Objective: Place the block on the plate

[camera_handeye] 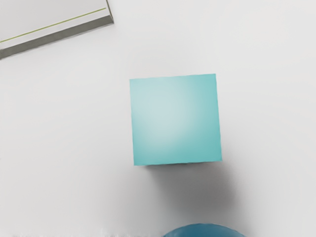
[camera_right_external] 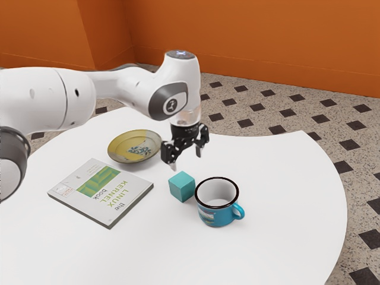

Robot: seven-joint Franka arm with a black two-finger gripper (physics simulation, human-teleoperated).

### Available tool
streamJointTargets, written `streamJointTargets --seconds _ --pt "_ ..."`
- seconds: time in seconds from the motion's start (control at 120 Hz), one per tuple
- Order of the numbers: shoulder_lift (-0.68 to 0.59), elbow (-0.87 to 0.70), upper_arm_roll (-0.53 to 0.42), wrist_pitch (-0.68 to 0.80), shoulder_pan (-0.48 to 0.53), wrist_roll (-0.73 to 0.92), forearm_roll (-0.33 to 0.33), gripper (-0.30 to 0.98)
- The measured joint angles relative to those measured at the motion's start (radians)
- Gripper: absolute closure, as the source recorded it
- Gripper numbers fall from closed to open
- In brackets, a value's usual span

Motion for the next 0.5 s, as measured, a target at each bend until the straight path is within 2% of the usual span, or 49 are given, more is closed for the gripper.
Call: streamJointTargets --seconds 0.5 --pt "0.067 0.026 -0.002 0.012 0.006 -0.104 -0.009 0.0"
